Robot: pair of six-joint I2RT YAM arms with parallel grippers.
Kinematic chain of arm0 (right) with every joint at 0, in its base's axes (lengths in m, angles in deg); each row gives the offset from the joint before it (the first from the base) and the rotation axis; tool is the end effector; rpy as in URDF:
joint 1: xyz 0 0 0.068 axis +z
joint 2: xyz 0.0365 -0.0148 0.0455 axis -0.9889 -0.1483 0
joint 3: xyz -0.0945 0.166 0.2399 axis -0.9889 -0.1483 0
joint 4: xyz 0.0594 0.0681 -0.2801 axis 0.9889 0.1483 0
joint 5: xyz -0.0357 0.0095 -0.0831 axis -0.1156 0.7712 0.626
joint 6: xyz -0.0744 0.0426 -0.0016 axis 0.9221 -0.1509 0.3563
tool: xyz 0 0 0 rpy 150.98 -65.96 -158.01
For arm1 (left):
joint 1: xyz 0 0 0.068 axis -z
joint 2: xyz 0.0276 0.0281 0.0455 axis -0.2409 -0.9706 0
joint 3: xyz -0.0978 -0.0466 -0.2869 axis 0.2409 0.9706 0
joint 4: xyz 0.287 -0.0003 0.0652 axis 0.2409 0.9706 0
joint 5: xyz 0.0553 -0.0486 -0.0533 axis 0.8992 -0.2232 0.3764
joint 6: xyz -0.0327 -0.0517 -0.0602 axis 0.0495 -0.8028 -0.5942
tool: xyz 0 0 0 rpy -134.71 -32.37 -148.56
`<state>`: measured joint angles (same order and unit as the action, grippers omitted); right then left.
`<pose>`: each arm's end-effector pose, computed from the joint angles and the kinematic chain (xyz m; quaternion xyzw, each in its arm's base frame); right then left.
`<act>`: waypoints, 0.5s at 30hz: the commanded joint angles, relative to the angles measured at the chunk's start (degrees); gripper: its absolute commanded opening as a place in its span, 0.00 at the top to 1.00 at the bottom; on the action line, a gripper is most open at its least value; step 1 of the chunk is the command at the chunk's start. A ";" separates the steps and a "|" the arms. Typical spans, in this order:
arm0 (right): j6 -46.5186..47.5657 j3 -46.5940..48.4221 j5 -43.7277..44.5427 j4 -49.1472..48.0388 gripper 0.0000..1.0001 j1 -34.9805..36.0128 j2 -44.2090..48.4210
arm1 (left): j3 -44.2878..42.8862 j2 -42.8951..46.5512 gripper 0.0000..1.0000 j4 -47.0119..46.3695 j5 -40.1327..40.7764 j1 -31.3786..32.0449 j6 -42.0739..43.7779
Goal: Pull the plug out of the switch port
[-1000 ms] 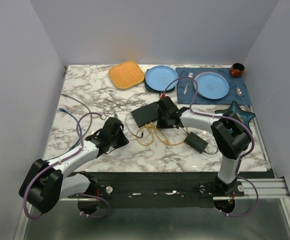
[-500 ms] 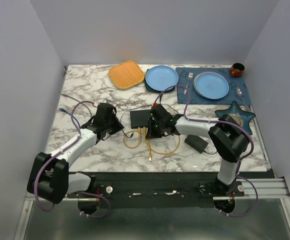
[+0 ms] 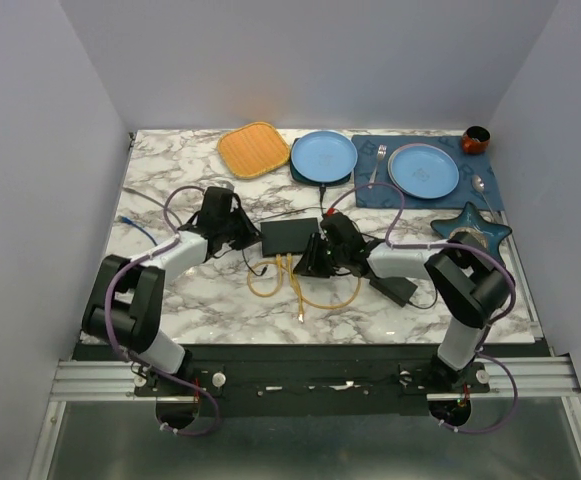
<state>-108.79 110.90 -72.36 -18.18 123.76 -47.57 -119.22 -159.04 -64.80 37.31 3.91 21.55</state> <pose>0.2888 0.2797 0.1198 0.0211 0.9282 0.3133 0.1995 0.3371 -0.1260 0.1824 -0.1946 0.8912 -0.3017 0.2774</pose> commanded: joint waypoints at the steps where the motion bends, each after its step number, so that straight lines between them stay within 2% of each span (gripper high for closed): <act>1: -4.96 -1.44 -4.08 -9.32 0.61 -1.23 -4.76 | -1.53 -5.66 0.83 -6.01 -7.86 -0.09 -1.32; 10: -5.32 5.23 -3.99 -7.83 0.64 -5.19 -10.38 | -0.65 -8.04 0.83 -5.57 -7.33 -0.18 -2.29; 15: -5.76 3.76 -4.87 -10.97 0.62 -5.54 -10.21 | -2.49 -6.99 0.83 -4.78 -6.54 -1.06 -2.20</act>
<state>-114.59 115.81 -77.58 -28.39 118.82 -56.16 -120.01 -166.58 -69.35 31.93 3.65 19.85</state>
